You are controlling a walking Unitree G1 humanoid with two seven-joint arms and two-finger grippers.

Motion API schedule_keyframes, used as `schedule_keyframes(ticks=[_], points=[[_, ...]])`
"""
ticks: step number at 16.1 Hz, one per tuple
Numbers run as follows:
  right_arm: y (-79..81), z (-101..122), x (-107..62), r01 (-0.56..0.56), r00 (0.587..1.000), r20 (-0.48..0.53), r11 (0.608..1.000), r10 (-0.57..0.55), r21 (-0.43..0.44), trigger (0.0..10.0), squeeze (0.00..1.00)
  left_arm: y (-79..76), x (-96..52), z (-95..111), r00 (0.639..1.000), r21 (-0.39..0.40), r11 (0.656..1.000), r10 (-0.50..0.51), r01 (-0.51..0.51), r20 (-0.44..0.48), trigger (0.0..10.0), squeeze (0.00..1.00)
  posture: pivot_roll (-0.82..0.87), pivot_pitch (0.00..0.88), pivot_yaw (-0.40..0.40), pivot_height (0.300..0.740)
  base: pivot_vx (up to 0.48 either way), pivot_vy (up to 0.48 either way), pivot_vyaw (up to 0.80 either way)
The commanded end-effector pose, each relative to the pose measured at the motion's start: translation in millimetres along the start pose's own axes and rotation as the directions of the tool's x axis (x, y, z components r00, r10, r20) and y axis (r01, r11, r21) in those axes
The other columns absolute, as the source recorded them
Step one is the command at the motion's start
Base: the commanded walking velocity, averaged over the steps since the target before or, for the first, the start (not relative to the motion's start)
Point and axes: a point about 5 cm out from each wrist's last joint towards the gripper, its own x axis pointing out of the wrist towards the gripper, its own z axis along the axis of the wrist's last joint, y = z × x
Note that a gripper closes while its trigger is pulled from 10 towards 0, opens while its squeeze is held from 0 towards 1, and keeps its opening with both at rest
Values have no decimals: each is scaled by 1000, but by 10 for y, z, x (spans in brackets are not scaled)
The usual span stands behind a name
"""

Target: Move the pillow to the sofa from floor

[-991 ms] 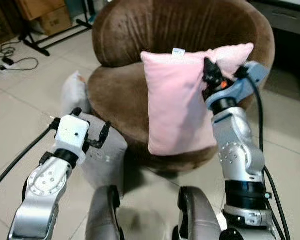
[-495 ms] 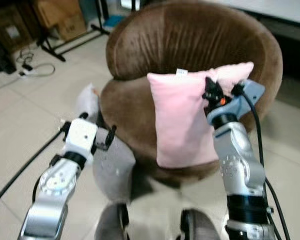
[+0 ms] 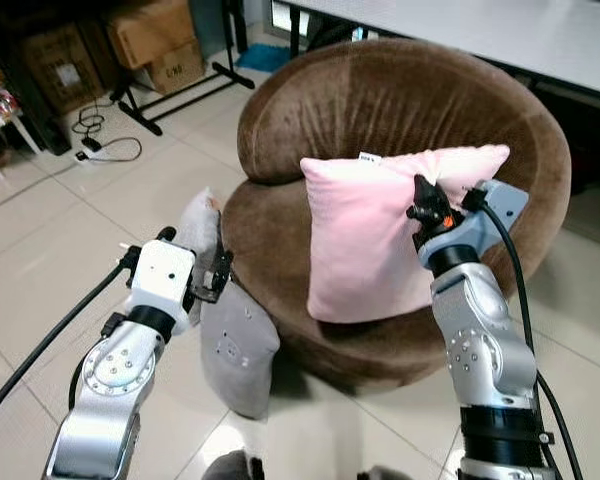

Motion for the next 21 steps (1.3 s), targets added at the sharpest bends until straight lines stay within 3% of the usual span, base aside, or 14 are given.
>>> schedule_keyframes(ticks=[1,3,5,21], points=[[61,87,-8,-33,999,37,999,34,-8,10000,0,-10,-6,-5,1000,12,1000,1,-1,2,10000,0,-22,0,1,740,0,0,0],[66,-22,-49,-58,998,-12,996,58,-63,10000,0,27,19,-3,999,31,999,29,-29,14,10000,0,-21,0,-3,740,0,0,0],[67,-65,-68,-79,996,-35,996,78,-40,10000,0,33,30,9,999,42,999,25,-26,23,10000,0,-21,0,-5,740,0,0,0],[60,-23,-13,-66,998,-19,996,65,-59,10000,0,51,119,56,998,51,997,46,-49,53,10000,0,-29,0,6,740,0,0,0]])
